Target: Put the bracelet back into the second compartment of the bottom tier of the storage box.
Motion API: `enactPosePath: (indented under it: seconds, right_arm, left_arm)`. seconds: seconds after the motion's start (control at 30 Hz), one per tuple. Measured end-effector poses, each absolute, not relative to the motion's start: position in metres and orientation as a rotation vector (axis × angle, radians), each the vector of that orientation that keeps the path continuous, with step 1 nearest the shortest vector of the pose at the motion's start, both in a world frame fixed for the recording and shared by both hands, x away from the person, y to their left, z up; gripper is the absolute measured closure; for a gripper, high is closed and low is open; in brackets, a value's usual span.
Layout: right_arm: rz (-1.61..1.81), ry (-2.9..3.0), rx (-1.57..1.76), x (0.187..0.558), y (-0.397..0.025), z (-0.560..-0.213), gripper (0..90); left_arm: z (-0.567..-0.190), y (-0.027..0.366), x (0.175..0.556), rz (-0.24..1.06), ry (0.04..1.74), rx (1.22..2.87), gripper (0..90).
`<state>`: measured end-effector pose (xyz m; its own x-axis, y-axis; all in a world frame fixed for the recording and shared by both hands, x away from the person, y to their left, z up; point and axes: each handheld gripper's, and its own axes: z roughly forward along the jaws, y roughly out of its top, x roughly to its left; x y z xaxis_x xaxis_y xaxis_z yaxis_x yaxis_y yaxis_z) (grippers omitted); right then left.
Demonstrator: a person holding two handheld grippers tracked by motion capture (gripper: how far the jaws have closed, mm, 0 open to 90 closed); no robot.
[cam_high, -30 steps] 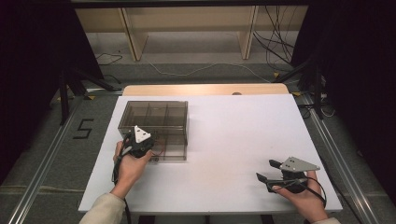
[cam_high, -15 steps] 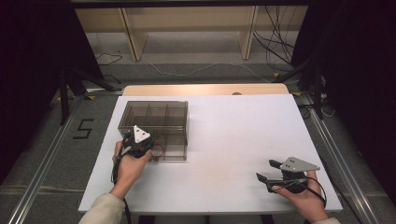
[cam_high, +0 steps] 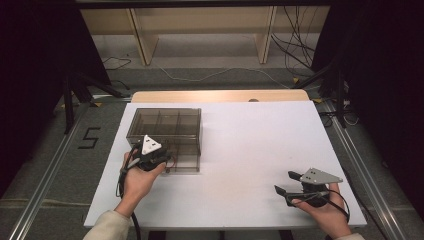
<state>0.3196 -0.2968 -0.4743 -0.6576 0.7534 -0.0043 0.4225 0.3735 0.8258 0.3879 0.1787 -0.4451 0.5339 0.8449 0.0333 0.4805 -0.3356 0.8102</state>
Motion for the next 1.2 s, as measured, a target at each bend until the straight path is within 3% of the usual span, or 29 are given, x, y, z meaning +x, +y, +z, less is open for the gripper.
enactPosePath:
  seconds: [0.37, 0.57, 0.73, 1.2]
  right_arm:
    - [1.182, 2.263, 1.019, 0.319, -0.297, -0.474, 27.8]
    - [1.185, 2.257, 1.023, 0.319, -0.297, -0.474, 27.7]
    - [1.18, 2.263, 1.022, 0.319, -0.297, -0.475, 27.7]
    - [1.18, 2.256, 1.025, 0.32, -0.298, -0.475, 27.6]
  left_arm:
    - [-0.442, 0.17, 0.368, 0.432, 0.917, 1.996, 43.5]
    - [-0.445, 0.171, 0.353, 0.426, 0.863, 2.008, 27.5]
    - [-0.451, 0.178, 0.339, 0.427, 0.844, 2.021, 23.2]
    - [-0.464, 0.185, 0.32, 0.428, 0.825, 2.062, 22.1]
